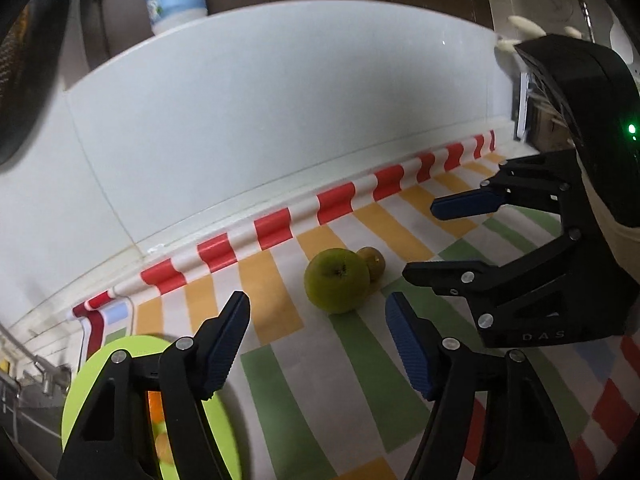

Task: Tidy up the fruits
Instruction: 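Move the left tool to the green apple while the right tool reaches the brown fruit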

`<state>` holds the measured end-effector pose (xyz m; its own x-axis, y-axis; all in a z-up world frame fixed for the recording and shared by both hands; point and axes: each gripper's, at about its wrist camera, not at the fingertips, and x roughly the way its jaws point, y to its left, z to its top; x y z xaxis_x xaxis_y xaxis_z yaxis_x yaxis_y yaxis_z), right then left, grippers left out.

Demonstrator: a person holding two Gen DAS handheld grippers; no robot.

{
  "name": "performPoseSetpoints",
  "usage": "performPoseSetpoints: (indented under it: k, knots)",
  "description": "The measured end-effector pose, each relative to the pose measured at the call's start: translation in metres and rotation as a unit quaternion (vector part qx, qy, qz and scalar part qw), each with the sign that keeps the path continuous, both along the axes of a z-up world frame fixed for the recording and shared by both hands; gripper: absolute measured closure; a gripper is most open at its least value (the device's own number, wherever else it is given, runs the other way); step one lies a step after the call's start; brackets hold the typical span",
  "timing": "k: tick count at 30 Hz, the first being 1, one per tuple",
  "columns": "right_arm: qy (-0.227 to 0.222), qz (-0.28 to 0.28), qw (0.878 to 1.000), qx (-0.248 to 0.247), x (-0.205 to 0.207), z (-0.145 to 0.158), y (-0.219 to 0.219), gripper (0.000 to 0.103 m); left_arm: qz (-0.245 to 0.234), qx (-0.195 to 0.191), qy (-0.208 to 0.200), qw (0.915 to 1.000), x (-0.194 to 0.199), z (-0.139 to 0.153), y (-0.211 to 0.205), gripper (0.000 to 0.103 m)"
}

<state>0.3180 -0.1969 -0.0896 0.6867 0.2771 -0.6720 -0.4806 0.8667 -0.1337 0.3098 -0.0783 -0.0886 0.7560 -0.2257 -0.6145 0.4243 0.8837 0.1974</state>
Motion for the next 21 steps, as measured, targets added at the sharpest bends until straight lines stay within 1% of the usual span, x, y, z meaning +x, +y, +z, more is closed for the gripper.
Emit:
performPoseSetpoints:
  k: [4,7,10,12,15,19,21]
  knots:
    - [0.016,0.014,1.000,-0.015,0.017,-0.014,0.005,0.051,-0.012,0.004,0.010,0.9999,0.011,-0.009,-0.006,0.033]
    - [0.029,0.024,0.999,-0.016,0.027,-0.022,0.006,0.051,-0.021,0.005,0.019,0.9996,0.019,-0.015,-0.011,0.033]
    - [0.033,0.038,0.999,-0.018,0.035,-0.028,0.009,0.053,-0.023,0.005,0.026,0.9994,0.029,-0.021,-0.011,0.035]
    - [0.039,0.046,0.998,-0.014,0.041,-0.030,0.009,0.055,-0.021,0.002,0.032,0.9993,0.033,-0.023,-0.011,0.036]
    - [0.045,0.055,0.997,-0.007,0.049,-0.033,0.010,0.055,-0.020,-0.003,0.039,0.9991,0.040,-0.025,-0.011,0.036]
    - [0.050,0.067,0.996,0.002,0.058,-0.035,0.009,0.057,-0.018,-0.006,0.041,0.9990,0.047,-0.025,-0.011,0.039]
    - [0.055,0.073,0.996,0.009,0.063,-0.035,0.009,0.061,-0.017,-0.008,0.041,0.9990,0.050,-0.024,-0.011,0.040]
